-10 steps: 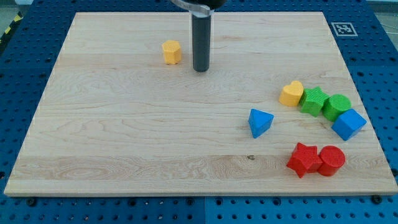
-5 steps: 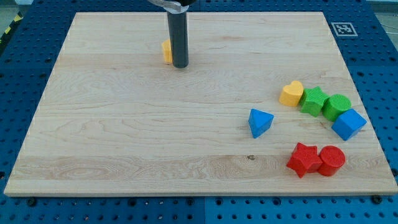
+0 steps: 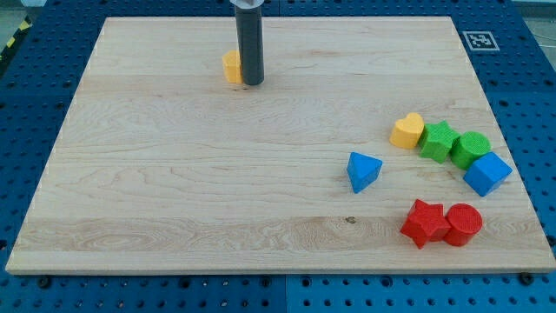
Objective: Slide the yellow hexagon towards the top left corner of the board
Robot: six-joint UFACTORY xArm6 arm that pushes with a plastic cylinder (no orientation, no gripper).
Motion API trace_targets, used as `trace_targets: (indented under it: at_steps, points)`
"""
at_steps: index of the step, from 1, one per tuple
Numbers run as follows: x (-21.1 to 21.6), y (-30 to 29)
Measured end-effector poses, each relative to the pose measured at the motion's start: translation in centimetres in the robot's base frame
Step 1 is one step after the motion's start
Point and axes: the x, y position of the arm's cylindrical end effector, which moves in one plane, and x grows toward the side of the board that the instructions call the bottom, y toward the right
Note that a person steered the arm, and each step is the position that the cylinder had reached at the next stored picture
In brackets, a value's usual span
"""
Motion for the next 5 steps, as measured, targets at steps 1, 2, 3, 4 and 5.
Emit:
trace_targets:
  at_steps: [1, 2, 3, 4, 5]
  points:
    - [-0.9, -0.9]
    - [-1.6, -2.4]
    - [-3.0, -3.0]
    - [-3.3, -3.0]
    - [-3.7, -3.7]
